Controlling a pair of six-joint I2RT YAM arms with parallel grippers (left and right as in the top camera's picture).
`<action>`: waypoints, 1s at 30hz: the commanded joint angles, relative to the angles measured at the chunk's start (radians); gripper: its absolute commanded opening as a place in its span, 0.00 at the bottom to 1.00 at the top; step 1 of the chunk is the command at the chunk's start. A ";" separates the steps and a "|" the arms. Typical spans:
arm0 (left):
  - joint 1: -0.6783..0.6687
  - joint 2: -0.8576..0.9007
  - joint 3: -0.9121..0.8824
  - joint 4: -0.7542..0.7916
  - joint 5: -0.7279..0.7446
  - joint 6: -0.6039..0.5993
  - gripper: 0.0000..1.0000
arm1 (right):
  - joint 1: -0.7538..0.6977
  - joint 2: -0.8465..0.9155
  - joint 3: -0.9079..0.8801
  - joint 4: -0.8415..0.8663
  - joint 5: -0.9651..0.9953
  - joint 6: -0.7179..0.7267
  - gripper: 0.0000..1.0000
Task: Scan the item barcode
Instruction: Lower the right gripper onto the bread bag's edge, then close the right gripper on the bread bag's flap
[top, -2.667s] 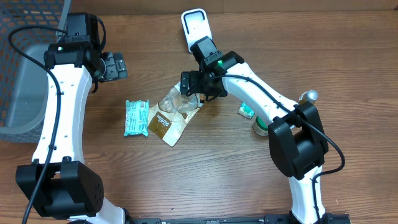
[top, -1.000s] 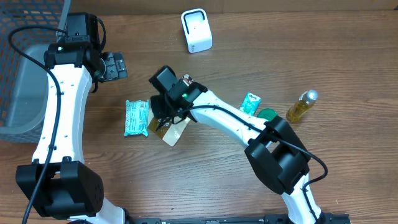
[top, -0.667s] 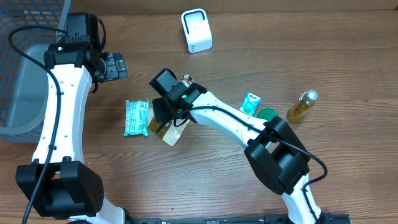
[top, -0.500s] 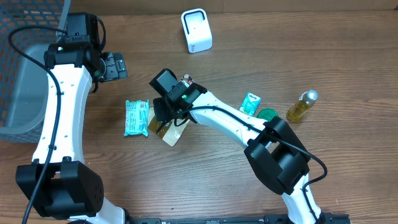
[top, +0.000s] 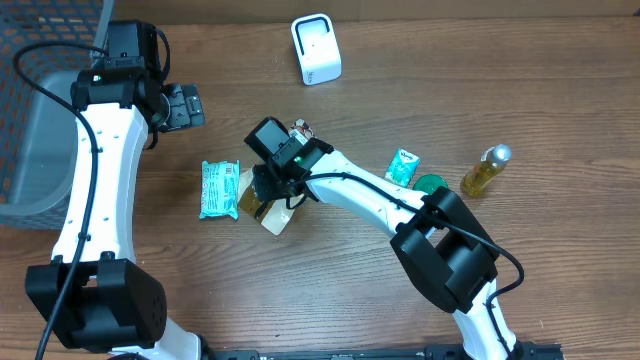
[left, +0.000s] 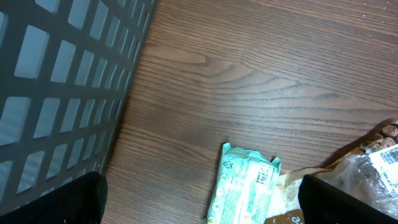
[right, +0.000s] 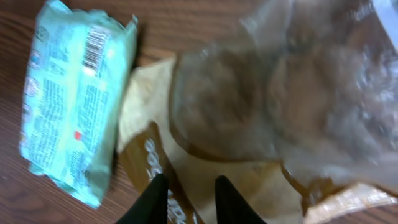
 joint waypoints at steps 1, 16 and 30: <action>-0.007 -0.007 0.018 0.001 -0.006 0.002 1.00 | -0.002 0.001 -0.005 -0.028 0.012 0.003 0.23; -0.007 -0.007 0.018 0.001 -0.006 0.002 0.99 | -0.008 0.001 -0.004 -0.265 0.016 -0.009 0.06; -0.007 -0.007 0.018 0.001 -0.006 0.002 1.00 | -0.072 0.001 0.195 -0.384 -0.113 -0.091 0.06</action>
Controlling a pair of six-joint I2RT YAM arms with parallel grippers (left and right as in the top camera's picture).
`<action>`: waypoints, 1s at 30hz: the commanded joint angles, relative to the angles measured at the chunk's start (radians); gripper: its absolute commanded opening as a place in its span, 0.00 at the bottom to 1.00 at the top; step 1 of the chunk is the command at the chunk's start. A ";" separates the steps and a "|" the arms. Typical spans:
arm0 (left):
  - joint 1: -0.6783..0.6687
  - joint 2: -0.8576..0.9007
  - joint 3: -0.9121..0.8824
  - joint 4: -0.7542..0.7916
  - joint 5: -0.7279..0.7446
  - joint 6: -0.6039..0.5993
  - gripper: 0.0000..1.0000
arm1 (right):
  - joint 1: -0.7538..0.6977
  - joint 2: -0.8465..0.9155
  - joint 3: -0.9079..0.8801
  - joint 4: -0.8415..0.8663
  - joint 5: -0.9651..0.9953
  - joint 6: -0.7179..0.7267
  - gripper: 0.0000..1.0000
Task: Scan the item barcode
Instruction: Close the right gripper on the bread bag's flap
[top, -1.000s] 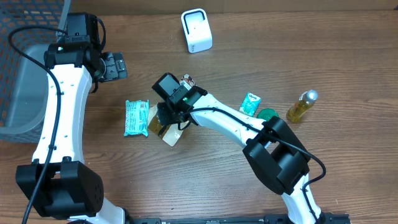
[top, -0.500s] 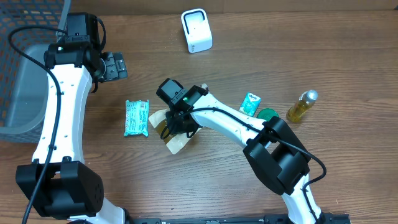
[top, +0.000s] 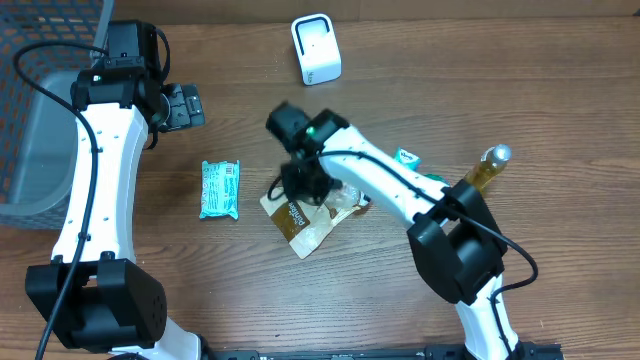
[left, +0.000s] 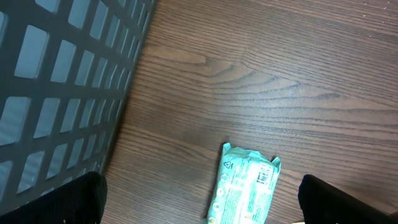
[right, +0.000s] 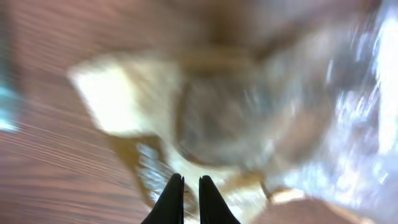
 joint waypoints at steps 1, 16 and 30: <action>-0.007 -0.007 0.018 0.001 -0.006 0.002 1.00 | 0.014 -0.003 0.030 0.083 -0.076 -0.013 0.06; -0.007 -0.007 0.018 0.001 -0.006 0.002 1.00 | 0.083 -0.003 -0.121 0.328 0.127 -0.013 0.09; -0.007 -0.007 0.018 0.001 -0.006 0.002 1.00 | 0.083 -0.003 -0.147 0.278 0.127 -0.012 0.09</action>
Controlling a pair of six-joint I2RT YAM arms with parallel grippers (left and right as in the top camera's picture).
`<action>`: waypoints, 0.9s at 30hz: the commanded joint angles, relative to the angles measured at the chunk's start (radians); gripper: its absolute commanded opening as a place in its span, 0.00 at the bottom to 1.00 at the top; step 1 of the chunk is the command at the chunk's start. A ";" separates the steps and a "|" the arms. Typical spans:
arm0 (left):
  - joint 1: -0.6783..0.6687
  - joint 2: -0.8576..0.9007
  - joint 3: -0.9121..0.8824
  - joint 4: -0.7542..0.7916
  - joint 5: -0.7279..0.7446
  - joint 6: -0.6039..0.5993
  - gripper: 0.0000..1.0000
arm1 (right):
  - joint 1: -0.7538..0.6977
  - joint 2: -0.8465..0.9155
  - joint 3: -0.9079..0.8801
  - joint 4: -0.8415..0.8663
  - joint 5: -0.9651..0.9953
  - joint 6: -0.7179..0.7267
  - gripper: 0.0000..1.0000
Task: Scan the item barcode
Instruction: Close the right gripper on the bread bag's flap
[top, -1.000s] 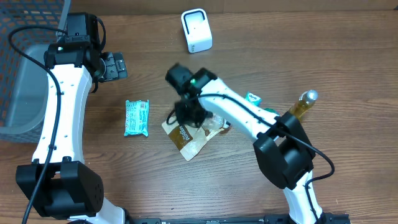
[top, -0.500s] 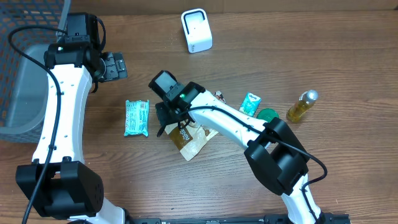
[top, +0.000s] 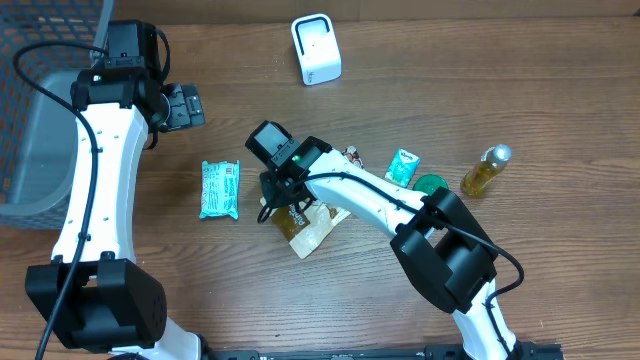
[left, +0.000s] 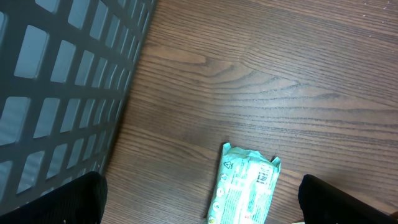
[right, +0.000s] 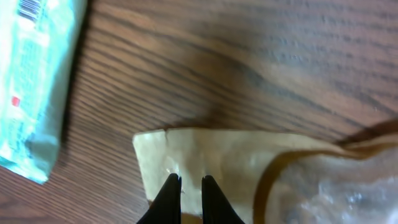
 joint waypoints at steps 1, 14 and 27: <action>-0.007 -0.007 0.018 0.001 -0.006 0.001 1.00 | -0.003 -0.003 -0.011 -0.033 0.016 -0.003 0.09; -0.007 -0.007 0.018 0.001 -0.006 0.001 1.00 | -0.002 -0.003 -0.011 -0.154 -0.033 -0.002 0.14; -0.007 -0.007 0.018 0.001 -0.006 0.001 1.00 | -0.001 -0.003 -0.010 -0.332 -0.044 -0.008 0.14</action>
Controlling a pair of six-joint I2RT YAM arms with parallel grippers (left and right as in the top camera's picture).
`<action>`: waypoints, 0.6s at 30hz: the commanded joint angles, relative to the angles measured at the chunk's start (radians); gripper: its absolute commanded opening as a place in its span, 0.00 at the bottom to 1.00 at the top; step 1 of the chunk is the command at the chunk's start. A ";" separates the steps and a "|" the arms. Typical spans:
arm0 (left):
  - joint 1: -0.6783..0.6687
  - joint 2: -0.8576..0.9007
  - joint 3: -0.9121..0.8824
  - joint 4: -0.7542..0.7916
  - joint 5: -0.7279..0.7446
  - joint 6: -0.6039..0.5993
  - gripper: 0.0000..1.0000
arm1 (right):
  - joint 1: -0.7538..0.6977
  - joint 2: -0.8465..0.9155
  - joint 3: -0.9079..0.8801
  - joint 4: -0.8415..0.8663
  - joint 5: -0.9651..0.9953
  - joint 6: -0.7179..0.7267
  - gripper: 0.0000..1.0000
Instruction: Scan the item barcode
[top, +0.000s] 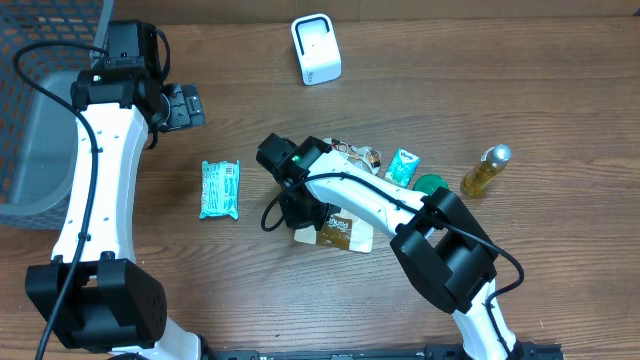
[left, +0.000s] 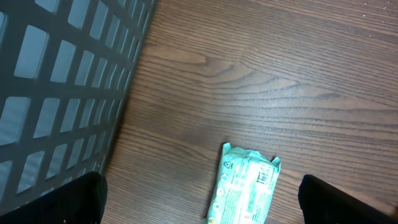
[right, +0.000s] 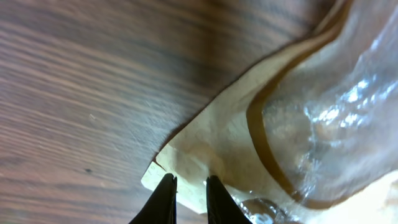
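Note:
A clear-and-tan cookie bag (top: 340, 233) lies on the table just right of centre. My right gripper (top: 300, 207) stands at its left end. In the right wrist view the two dark fingers (right: 165, 198) are nearly together, and my right gripper (right: 188, 202) is shut on a pale corner of the cookie bag (right: 292, 124). The white scanner (top: 316, 48) stands at the back of the table. My left gripper (top: 182, 105) hovers at the back left, apart from all of this. In its own view the left gripper (left: 202, 186) is open with nothing between its fingers.
A mint-green wipes packet (top: 220, 188) lies left of the bag and shows under the left wrist too (left: 244, 186). A small green packet (top: 403, 165), a green cap (top: 430, 183) and a yellow bottle (top: 485, 170) sit to the right. A grey mesh basket (top: 35, 120) fills the left edge.
The cookie bag has turned and shifted right, now lying flatter under the right arm. My right gripper moved slightly down and right with it, now on a corner. The left arm is unchanged.
At first my right gripper was wider apart over the cookie bag, which touched the green wipes packet. Then its fingers were close together and the bag lay clear of the packet. The bag has since moved further right. The left arm stayed still throughout.

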 joint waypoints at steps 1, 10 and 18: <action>-0.007 -0.007 0.018 0.001 -0.006 0.001 1.00 | -0.003 -0.003 -0.008 -0.038 -0.006 -0.008 0.15; -0.007 -0.007 0.018 0.001 -0.006 0.001 1.00 | -0.027 -0.003 0.019 -0.153 -0.017 -0.008 0.21; -0.007 -0.007 0.018 0.001 -0.006 0.001 1.00 | -0.027 -0.003 0.023 -0.127 -0.022 -0.007 0.24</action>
